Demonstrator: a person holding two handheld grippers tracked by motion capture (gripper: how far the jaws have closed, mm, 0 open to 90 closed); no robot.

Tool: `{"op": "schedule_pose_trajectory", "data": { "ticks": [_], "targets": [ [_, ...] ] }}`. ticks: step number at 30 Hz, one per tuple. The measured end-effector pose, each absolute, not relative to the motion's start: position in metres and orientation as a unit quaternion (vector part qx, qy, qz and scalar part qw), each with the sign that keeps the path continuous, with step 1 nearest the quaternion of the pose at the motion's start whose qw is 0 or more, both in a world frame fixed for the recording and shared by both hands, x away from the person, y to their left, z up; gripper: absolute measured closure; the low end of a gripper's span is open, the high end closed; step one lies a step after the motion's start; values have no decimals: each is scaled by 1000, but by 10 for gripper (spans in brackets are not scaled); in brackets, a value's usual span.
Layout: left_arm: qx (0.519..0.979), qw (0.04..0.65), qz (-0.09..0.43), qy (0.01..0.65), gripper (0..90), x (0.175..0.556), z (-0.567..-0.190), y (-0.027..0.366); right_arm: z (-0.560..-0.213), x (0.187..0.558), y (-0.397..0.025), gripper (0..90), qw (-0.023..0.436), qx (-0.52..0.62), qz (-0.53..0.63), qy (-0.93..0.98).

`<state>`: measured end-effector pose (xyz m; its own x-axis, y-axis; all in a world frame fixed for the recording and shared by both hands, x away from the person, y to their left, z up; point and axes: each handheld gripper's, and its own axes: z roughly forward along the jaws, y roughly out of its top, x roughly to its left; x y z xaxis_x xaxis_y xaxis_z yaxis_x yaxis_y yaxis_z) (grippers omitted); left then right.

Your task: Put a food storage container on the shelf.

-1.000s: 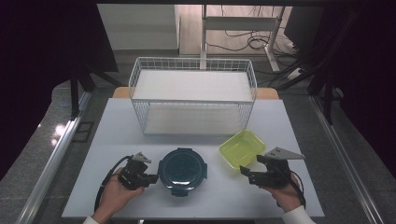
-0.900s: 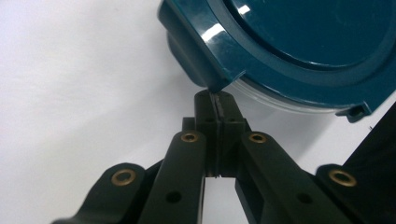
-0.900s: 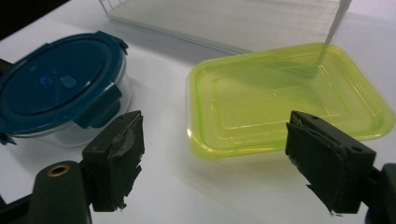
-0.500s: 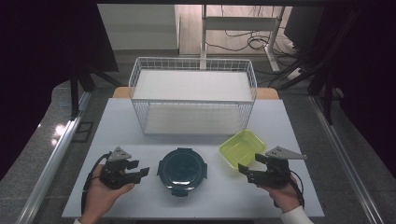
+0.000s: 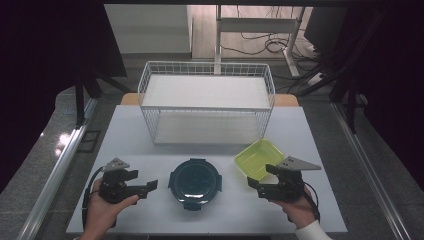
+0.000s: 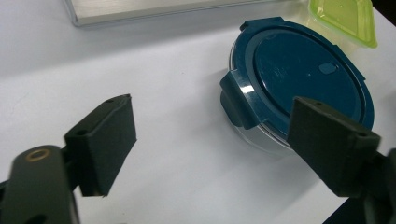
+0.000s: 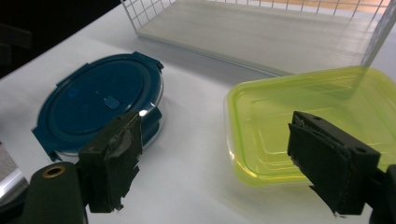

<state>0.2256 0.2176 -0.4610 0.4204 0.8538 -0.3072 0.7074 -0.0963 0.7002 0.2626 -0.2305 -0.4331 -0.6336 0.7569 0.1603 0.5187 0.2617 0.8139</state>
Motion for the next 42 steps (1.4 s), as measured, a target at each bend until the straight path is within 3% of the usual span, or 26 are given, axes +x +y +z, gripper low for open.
{"op": "schedule_pose_trajectory", "data": {
  "ticks": [13,19,25,42],
  "targets": [
    [733,427,53,527,112,239,-462,215,-432,259,-222,162,78,440,459,768],
    [736,433,33,519,112,242,-462,207,-435,250,-204,155,24,460,461,758],
    [729,446,9,519,105,244,-464,208,-439,248,-186,146,2,463,451,763],
    [722,440,-56,531,57,269,-472,192,-465,274,-144,139,-63,508,415,752]
  ]
}}
